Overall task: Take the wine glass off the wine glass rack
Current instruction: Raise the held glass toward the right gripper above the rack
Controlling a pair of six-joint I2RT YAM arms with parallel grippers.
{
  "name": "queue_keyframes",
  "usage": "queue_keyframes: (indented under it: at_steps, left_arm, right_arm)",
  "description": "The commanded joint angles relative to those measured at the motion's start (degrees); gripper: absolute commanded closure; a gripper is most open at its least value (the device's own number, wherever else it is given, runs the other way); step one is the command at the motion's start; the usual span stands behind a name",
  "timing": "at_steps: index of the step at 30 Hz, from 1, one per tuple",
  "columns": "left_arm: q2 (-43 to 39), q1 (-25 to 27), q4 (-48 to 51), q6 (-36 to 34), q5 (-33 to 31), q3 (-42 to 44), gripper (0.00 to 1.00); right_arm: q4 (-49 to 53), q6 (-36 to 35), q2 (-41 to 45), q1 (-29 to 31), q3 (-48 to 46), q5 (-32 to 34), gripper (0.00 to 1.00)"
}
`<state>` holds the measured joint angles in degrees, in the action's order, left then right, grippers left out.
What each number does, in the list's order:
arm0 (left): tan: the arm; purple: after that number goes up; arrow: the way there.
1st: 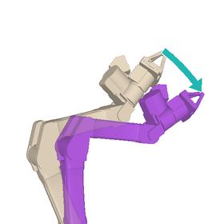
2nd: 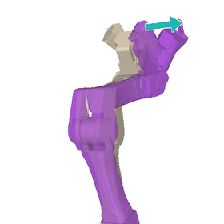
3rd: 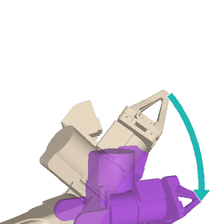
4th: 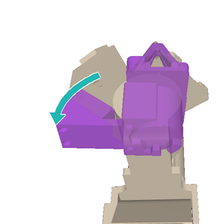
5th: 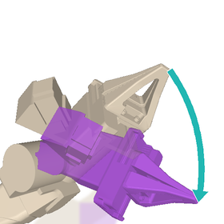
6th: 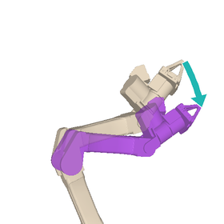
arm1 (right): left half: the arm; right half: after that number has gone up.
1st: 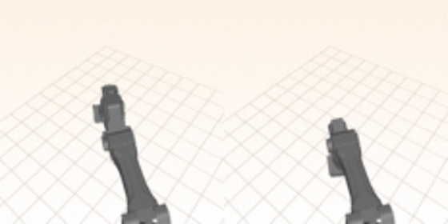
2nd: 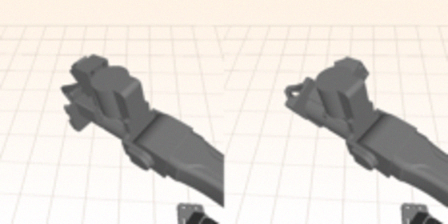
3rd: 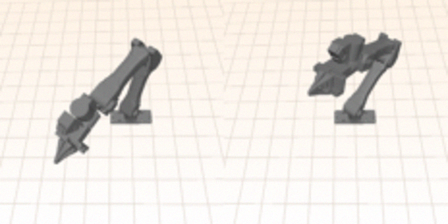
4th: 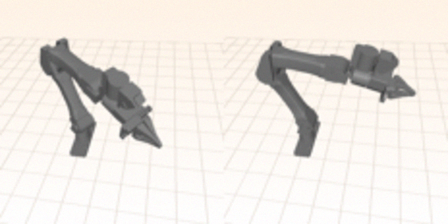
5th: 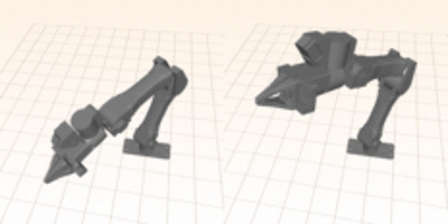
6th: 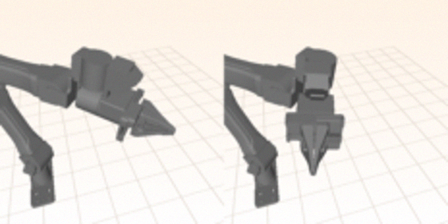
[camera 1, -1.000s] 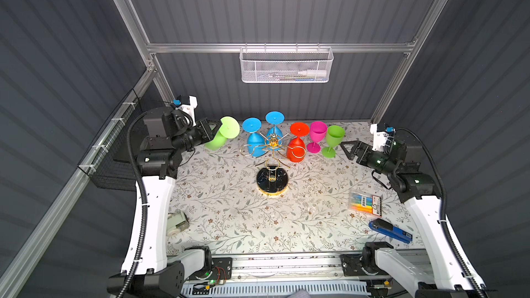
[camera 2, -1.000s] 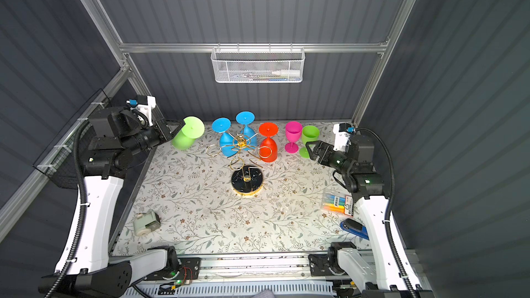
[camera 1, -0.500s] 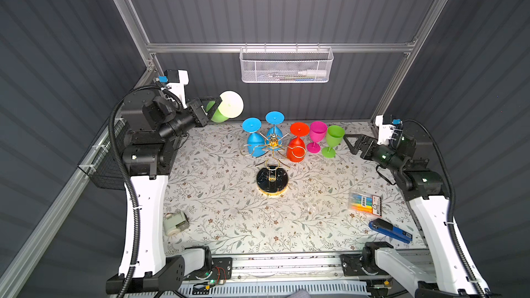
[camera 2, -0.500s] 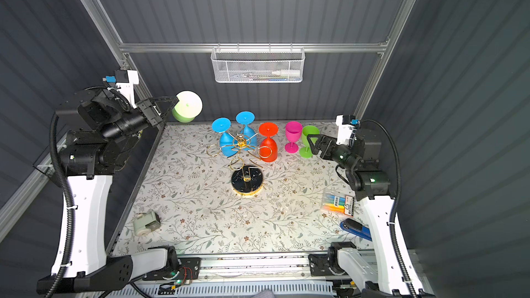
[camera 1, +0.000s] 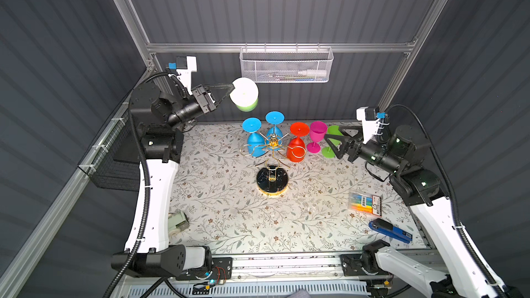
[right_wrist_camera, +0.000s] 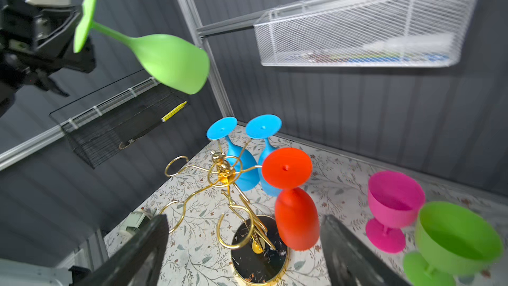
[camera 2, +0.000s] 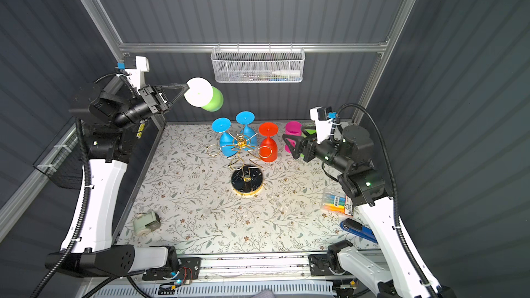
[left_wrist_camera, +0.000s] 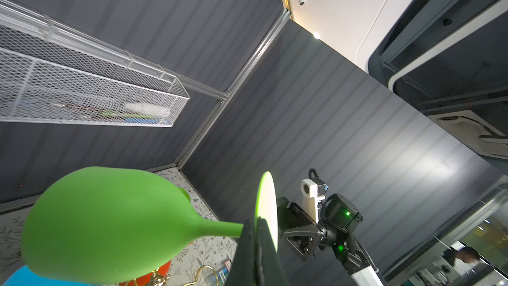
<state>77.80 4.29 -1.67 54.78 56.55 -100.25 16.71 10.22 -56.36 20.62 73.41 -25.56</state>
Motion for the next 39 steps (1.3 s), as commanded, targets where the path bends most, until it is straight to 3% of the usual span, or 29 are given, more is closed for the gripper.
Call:
queue_keyframes:
  at_steps: [1, 15, 39]
  left_arm:
    - [1.35, 2.96, -5.20, 3.42, 3.39, 0.74, 1.00]
    - [6.57, 10.66, -13.81, 11.21, 7.62, 3.47, 1.00]
    - [8.33, 13.72, -26.21, 21.88, 10.08, 6.50, 1.00]
  right_arm:
    - [-4.99, -6.62, -0.97, 3.27, 1.56, 2.23, 0.11]
    - [-13.67, -24.02, -7.43, 13.79, 2.85, 5.70, 0.04]
    - [-22.75, -24.30, -20.69, 14.06, 7.06, 9.17, 0.01]
